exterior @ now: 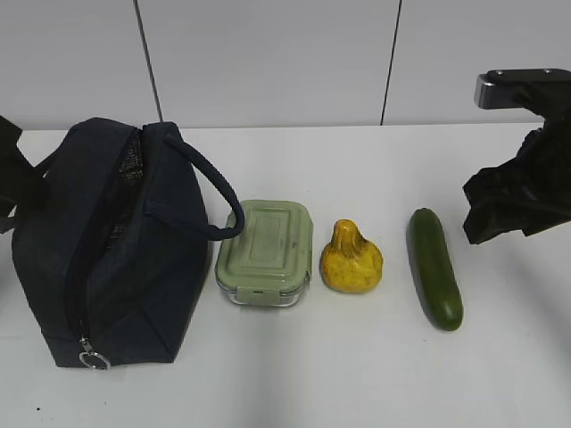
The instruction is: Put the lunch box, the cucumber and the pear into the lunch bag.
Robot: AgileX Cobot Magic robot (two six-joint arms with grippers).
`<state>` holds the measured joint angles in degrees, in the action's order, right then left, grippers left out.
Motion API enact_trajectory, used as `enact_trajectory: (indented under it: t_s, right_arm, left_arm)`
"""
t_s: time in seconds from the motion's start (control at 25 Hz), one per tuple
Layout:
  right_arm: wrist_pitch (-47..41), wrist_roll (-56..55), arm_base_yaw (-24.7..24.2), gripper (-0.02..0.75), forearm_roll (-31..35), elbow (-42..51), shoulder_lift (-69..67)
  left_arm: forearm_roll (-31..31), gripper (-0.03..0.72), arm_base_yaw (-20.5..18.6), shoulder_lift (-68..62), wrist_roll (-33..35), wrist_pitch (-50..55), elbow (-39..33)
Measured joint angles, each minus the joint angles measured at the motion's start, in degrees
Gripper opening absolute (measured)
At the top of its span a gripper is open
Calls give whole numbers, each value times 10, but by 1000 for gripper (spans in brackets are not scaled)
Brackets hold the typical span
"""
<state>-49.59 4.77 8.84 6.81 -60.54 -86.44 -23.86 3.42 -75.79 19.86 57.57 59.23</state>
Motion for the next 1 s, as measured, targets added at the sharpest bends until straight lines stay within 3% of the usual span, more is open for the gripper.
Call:
enact_trajectory:
  t_s: [0.36,0.52,0.6,1.0]
  right_arm:
    - [10,6,0,510,8,-1,-29]
    - [26,7,0,510,8,-2,-36]
    - [29,7,0,510,8,-3,-44]
    - [32,-16,0,520,8,-62,-138]
  left_arm:
    - [3,275,0,-52,-1,1,1]
    - [3,67,0,-63,-1,-2,1]
    - [3,24,0,-63,-1,-3,1]
    - [7,15,0,-63,-1,-7,6]
